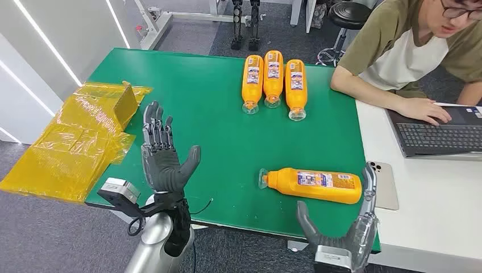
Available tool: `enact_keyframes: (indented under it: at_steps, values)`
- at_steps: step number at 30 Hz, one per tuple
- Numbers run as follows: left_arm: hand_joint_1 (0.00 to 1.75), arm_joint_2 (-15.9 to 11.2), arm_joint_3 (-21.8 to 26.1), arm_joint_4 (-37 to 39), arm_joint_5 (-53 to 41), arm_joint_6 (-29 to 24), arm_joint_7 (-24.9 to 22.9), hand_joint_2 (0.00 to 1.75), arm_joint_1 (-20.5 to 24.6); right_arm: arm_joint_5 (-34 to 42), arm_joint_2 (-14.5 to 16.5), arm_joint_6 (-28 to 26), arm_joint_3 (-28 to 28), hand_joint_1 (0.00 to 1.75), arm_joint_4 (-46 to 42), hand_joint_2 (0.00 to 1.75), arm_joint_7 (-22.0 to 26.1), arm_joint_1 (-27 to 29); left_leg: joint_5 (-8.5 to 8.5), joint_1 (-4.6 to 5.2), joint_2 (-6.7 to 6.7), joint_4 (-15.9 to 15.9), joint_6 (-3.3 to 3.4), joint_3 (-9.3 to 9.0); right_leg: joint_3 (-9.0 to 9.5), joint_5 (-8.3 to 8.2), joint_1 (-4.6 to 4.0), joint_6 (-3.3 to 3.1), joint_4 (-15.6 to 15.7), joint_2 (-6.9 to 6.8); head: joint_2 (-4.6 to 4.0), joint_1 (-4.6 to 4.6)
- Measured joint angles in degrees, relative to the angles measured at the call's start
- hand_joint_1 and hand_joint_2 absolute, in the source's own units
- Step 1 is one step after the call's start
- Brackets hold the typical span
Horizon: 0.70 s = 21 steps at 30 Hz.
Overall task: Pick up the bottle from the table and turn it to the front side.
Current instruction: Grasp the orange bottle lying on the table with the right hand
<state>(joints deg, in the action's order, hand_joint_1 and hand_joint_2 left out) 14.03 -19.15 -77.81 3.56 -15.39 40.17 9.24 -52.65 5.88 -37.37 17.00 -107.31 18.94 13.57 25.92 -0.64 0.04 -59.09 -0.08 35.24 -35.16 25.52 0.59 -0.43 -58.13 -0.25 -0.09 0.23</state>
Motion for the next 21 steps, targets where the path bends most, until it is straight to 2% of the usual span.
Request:
enact_keyframes:
  at_steps: [2,4,6,12,18,21]
  values:
    - [0.0,0.0,0.0,0.01,0.0,0.9,0.0,1.75,0.01,-3.53,-1.48,3.47,0.64,0.0,0.18,1.75,-2.96,-0.34,0.01,0.0,0.01,0.0,0.0,-0.01,0.0,0.0,0.0,0.0,0.0,0.01,0.0,-0.01]
    - [0.0,0.0,0.0,0.03,0.01,2.82,0.0,1.75,0.04,-9.1,-5.0,11.86,1.49,0.0,0.87,1.75,-8.07,-1.25,0.03,0.01,0.03,-0.01,-0.01,-0.01,0.0,0.0,0.01,0.01,0.01,0.03,0.0,-0.01]
    - [0.0,0.0,0.0,0.07,0.08,4.52,0.0,1.75,0.07,-10.55,-9.36,20.33,1.67,0.0,2.18,1.75,-10.65,-2.62,0.04,0.01,0.01,-0.02,0.0,0.01,0.01,-0.01,0.02,0.03,0.02,0.01,0.0,0.0]
    - [0.0,0.03,0.03,0.69,0.65,7.8,0.0,1.75,0.2,-5.47,-24.49,37.71,1.36,0.0,8.01,1.75,-9.93,-11.1,0.03,0.11,0.05,-0.13,0.1,-0.01,0.02,-0.13,0.14,0.2,0.03,0.14,0.0,-0.01]
    - [0.0,0.04,0.15,1.14,0.9,8.86,0.0,1.75,0.26,-0.43,-36.1,48.33,3.12,0.0,12.08,1.75,-10.67,-20.87,0.02,0.14,0.12,-0.15,0.15,-0.02,0.0,-0.18,0.17,0.21,0.02,0.23,0.0,-0.03]
    - [0.0,0.04,0.28,1.15,0.92,9.31,0.0,1.75,0.27,2.36,-40.86,52.26,4.96,0.0,14.2,1.75,-10.71,-26.93,-0.04,0.14,0.12,-0.15,0.23,0.02,0.0,-0.18,0.17,0.22,0.01,0.19,0.0,-0.02]
